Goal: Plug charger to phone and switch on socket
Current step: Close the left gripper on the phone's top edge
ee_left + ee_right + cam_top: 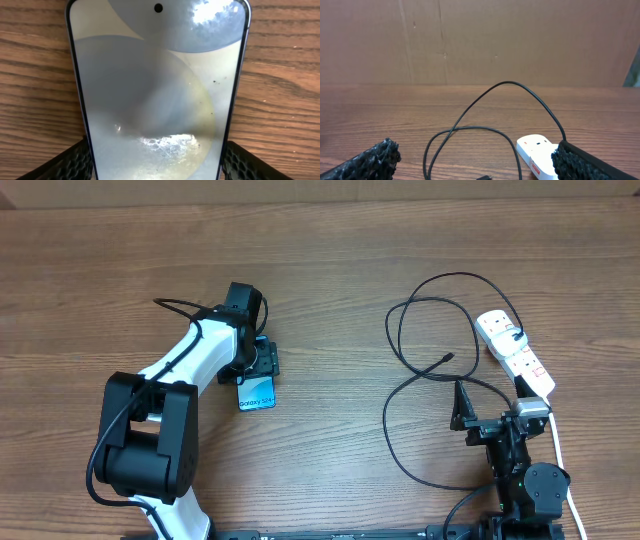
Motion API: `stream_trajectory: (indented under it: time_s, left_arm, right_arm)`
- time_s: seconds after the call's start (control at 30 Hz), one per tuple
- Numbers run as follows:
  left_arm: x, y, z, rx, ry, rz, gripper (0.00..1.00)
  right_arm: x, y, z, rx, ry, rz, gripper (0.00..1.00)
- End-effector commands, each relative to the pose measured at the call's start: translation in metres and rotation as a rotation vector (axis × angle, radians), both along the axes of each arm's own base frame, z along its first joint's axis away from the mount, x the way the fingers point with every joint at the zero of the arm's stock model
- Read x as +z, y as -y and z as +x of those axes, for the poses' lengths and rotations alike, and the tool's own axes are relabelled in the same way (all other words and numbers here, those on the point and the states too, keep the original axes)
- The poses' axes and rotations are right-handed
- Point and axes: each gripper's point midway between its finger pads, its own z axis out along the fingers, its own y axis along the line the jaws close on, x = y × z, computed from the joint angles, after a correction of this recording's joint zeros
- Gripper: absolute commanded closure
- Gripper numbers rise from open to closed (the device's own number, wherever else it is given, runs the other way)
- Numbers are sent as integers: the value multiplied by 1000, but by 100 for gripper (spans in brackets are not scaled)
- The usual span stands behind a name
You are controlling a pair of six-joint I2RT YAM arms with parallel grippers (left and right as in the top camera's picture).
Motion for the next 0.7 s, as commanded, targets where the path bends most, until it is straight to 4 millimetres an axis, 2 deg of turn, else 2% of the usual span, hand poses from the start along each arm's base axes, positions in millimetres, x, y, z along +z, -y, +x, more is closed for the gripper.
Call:
stream_trajectory:
  time_s: [0.0,0.17,0.2,0.27,0.3,0.67]
  left_arm:
    - [-20,11,-18,2,-94,-61,28]
    - [-20,8,-25,3,-121,-50,29]
    - [-21,8,-25,3,-122,-50,26]
    - [-21,8,-25,3,-122,-50,14]
    - [-21,8,-25,3,-122,-50,13]
    - [-28,5,-37,2,-151,-40,11]
  right_arm:
    - [-2,-2,0,7,3,-1,0]
    - [-2,-2,0,7,3,-1,0]
    - [-2,-2,0,7,3,-1,0]
    - [-2,-2,0,7,3,-1,0]
    - [-2,-2,0,7,3,-1,0]
    - [-2,-2,0,7,3,-1,0]
